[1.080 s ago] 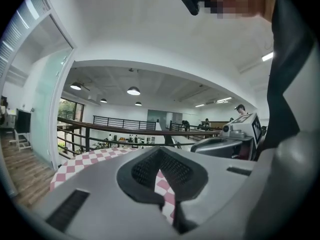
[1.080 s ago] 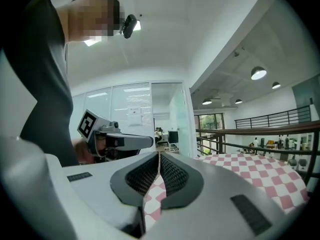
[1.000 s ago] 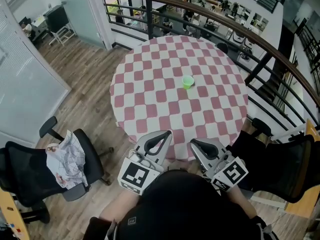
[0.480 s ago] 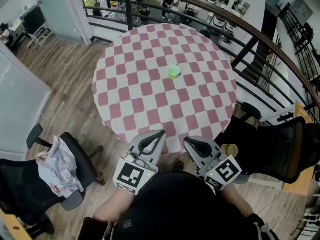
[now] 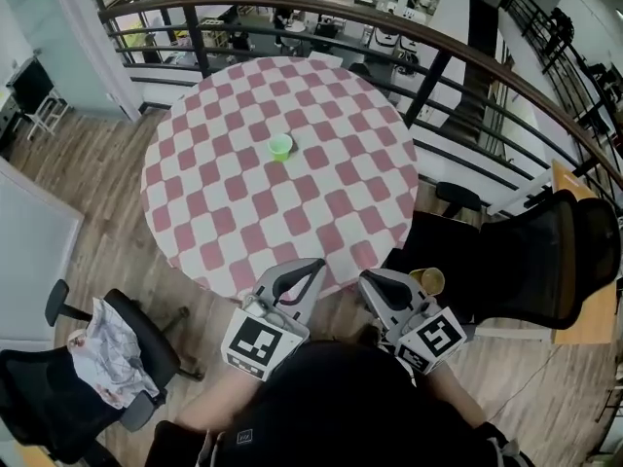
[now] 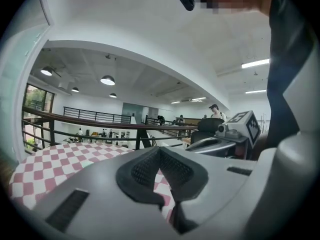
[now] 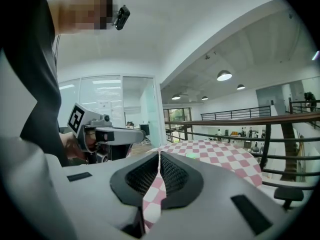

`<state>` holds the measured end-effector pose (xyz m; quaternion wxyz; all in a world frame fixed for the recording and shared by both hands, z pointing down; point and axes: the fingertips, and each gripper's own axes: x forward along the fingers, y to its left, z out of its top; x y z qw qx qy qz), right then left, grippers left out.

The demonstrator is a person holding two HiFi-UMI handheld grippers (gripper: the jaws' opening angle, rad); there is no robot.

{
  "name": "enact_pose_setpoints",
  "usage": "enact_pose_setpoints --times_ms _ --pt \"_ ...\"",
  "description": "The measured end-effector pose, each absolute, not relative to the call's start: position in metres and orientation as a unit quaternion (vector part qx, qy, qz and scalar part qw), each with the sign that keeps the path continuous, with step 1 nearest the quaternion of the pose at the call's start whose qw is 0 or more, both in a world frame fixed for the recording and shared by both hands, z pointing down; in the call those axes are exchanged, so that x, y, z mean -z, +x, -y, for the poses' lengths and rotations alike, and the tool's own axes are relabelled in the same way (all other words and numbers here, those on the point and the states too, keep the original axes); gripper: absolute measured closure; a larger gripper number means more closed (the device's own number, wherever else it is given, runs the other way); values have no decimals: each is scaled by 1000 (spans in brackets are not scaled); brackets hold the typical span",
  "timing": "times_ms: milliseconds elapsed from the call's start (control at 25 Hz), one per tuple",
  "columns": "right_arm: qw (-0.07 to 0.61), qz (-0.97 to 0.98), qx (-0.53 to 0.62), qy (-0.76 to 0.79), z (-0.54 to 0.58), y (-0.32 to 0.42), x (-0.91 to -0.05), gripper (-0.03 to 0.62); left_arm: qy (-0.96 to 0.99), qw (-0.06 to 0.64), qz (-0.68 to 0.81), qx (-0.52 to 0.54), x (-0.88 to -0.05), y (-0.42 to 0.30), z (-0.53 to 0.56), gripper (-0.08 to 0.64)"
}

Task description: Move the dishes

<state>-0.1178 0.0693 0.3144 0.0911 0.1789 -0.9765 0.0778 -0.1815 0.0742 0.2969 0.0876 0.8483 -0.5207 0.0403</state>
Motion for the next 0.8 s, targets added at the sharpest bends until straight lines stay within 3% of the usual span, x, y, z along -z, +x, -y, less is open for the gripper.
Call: enact_pose_setpoints --times_ms 360,600,800 --pt "113 967 -61 220 -28 23 -332 565 856 108 503 -49 -305 -52 -27 555" --pt "129 959 -72 241 -16 159 -353 565 872 122 469 -67 -315 81 -8 555" --pt "125 940 -102 299 7 209 -373 565 889 137 426 -99 -331 129 10 555"
